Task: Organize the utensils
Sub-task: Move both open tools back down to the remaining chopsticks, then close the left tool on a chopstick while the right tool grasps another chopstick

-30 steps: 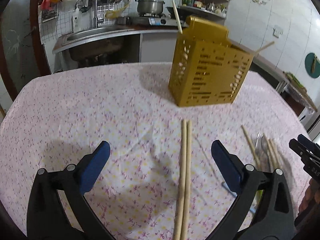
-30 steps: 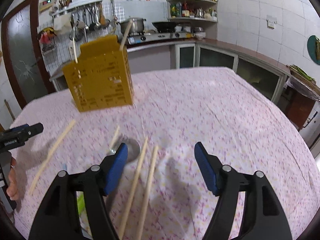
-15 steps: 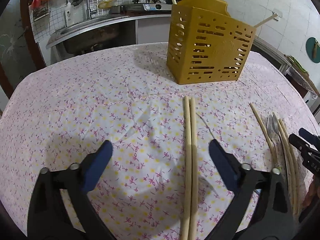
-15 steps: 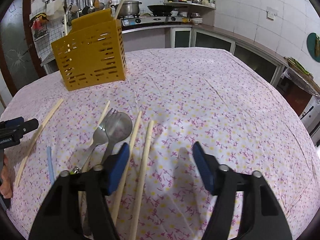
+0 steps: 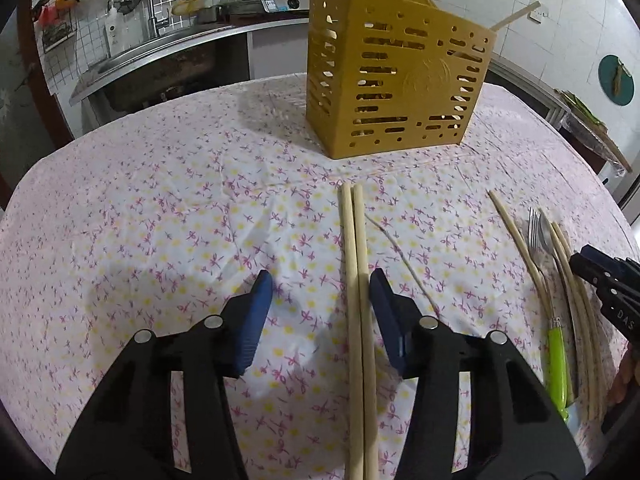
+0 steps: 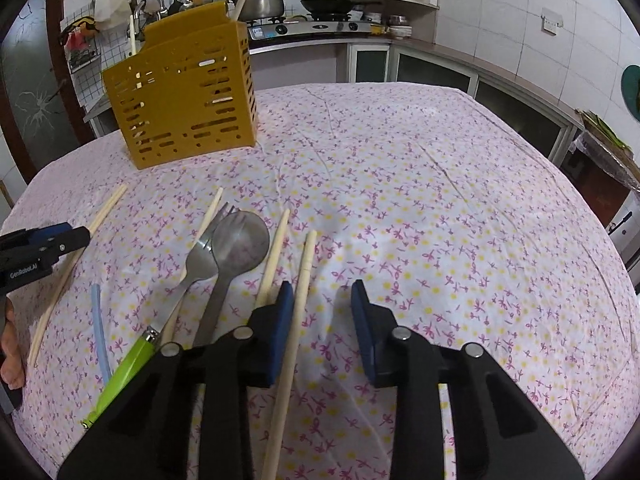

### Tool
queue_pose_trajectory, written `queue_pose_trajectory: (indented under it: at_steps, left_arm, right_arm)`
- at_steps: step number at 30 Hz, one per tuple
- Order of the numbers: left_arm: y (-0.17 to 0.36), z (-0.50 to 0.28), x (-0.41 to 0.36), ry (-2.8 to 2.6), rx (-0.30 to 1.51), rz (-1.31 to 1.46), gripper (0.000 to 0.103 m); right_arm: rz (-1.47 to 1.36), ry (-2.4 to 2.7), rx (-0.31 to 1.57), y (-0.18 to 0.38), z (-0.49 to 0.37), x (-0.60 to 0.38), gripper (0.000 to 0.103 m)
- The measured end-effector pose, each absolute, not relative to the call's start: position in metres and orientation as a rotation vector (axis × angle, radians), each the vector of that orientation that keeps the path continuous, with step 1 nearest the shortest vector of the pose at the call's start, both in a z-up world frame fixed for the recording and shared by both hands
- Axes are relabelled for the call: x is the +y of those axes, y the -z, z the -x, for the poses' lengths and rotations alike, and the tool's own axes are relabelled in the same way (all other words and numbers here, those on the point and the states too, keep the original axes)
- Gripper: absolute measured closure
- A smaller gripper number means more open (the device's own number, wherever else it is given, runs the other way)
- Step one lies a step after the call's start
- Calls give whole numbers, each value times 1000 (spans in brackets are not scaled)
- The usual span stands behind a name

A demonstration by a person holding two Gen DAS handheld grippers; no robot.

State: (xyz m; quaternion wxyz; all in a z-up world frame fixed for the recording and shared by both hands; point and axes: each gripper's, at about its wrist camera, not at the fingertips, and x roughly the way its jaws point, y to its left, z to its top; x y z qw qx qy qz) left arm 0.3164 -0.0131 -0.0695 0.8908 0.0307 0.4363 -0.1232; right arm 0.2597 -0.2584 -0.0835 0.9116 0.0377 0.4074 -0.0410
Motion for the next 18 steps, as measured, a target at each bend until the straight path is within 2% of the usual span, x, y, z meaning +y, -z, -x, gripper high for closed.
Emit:
queue_pose_trajectory:
  at_steps: [4,6,11,14,18]
  left_arm:
    - [70,-323,-17,272,923,-64,65]
    - [69,-324,-14,281,929,-41,74]
    - [63,-320,-3,284,923,9,83]
    - [64,-319,0,282,937,24,91]
    - [64,-318,-5,279,932,-4,92]
  right_arm:
    - [-72,79,849,85,-262,-257,75]
    - [-71,80,853,85,-262,-256,76]
    - [-76,80,854,87,-263,-255,76]
    - [-73,81,856,88,-263,-254,76]
    - [-70,83,859,89,-263,-254,76]
